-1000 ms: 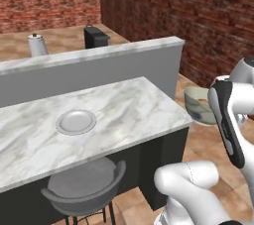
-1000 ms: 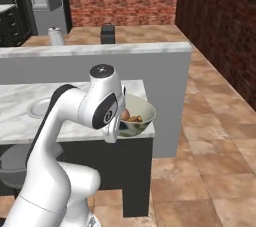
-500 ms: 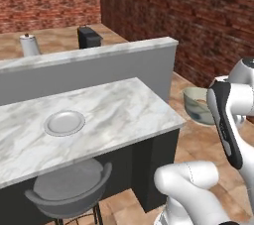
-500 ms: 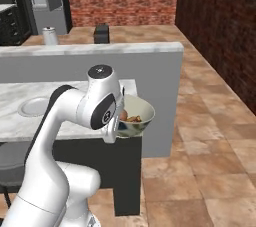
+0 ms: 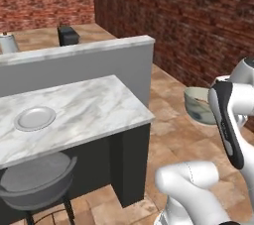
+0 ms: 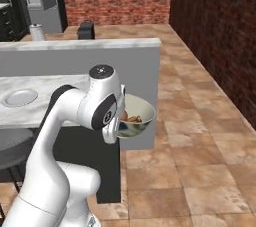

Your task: Pick the chicken drumstick and onion from their plates and place them in the bowl. Then put the bowl in the fridge.

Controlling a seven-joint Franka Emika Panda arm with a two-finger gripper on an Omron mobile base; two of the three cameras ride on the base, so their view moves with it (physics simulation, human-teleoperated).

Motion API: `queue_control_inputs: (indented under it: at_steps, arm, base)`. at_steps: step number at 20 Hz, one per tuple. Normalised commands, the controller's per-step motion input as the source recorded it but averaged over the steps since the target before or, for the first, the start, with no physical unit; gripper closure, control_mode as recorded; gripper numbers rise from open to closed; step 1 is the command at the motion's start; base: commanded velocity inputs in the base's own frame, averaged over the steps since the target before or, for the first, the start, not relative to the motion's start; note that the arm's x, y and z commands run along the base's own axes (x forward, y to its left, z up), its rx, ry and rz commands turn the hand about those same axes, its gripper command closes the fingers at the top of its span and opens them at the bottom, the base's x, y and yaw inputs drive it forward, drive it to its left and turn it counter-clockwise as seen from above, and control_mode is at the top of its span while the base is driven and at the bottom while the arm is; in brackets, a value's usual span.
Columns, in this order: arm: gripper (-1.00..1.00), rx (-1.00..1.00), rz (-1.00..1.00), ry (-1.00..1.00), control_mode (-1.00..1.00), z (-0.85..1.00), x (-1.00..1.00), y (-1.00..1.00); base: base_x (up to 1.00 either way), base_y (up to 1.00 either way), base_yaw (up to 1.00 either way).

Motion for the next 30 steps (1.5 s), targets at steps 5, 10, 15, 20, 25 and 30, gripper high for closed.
queue_control_inputs:
  at_steps: [5, 10, 15, 20, 25, 30]
  arm:
    - [1.0, 0.0, 0.0, 0.0, 1.0, 0.0, 0.0, 0.0]
    - [1.0, 0.0, 0.0, 0.0, 1.0, 0.0, 0.0, 0.0]
    - [1.0, 0.0, 0.0, 0.0, 1.0, 0.0, 0.0, 0.0]
    - [1.0, 0.0, 0.0, 0.0, 1.0, 0.0, 0.0, 0.0]
    - [1.0, 0.0, 0.0, 0.0, 1.0, 0.0, 0.0, 0.0]
    - [1.0, 0.0, 0.0, 0.0, 1.0, 0.0, 0.0, 0.0]
  base:
    - [0.4, -0.63, 0.0]
    - [0.63, -0.58, 0.0]
    - [0.76, -0.5, 0.0]
    - [0.9, -0.29, 0.11]
    - [0.92, -0.21, 0.17]
    - [0.89, -0.25, 0.17]
